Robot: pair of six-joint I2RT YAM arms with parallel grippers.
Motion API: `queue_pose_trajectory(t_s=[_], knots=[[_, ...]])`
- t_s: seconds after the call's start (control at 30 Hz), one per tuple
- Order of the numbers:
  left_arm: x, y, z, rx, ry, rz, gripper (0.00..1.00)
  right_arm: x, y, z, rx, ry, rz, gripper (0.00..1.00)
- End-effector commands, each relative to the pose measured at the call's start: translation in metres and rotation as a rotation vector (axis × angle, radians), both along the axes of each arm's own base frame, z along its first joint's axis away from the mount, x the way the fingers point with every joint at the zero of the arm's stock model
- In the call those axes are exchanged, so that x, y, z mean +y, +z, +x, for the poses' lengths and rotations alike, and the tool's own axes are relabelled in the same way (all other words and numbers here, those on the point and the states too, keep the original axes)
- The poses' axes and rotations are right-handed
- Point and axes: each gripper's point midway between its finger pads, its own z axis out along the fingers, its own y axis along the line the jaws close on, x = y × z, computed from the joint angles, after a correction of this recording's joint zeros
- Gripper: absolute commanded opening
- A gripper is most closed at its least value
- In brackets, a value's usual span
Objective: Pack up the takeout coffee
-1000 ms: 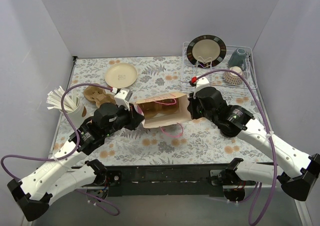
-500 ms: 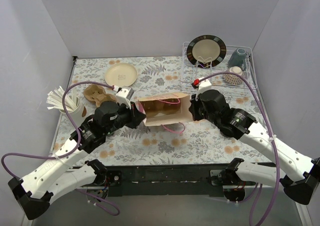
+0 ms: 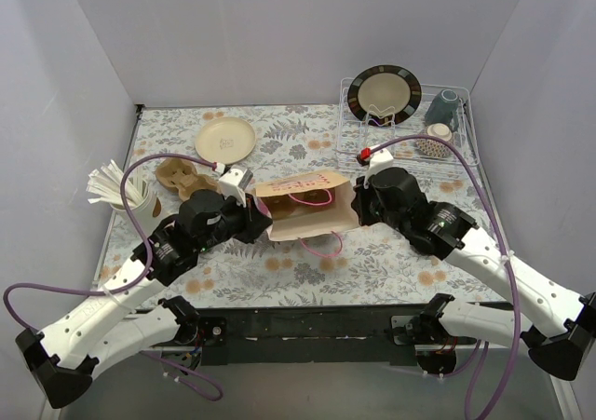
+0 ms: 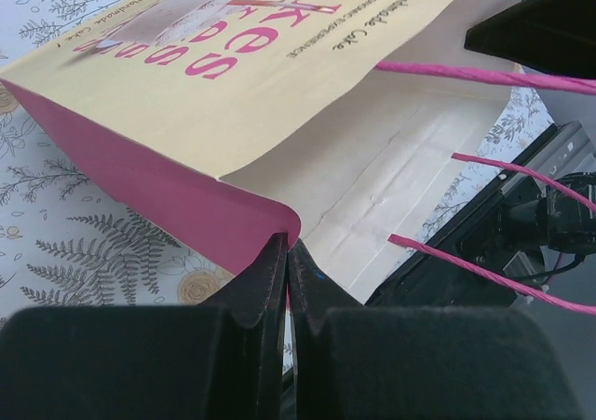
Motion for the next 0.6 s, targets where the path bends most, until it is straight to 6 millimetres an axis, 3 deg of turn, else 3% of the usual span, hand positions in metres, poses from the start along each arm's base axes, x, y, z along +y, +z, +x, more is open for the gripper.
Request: queue_pose_trajectory(t_s=[0.0, 0.07, 0.1, 0.33, 0.57], knots=[[0.001, 0.001, -0.013, -0.004, -0.056, -0.006, 0.0, 0.003, 0.0, -0.01, -0.005, 0.051, 0.041, 0.01], [-0.003, -0.006, -0.029, 0.018, -0.126, -0.03, 0.0, 0.003, -0.01, -0.021, 0.01, 0.094, 0.058, 0.01], [-0.003, -0.009, -0.033, 0.027, -0.133, -0.041, 0.0, 0.001, -0.026, -0.025, 0.031, 0.103, 0.042, 0.01], [-0.006, -0.009, -0.04, 0.033, -0.159, -0.08, 0.0, -0.012, -0.021, -0.032, -0.011, 0.097, 0.065, 0.01], [-0.01, -0.009, -0.041, 0.037, -0.183, -0.071, 0.0, -0.01, -0.016, -0.034, -0.019, 0.113, 0.075, 0.01]])
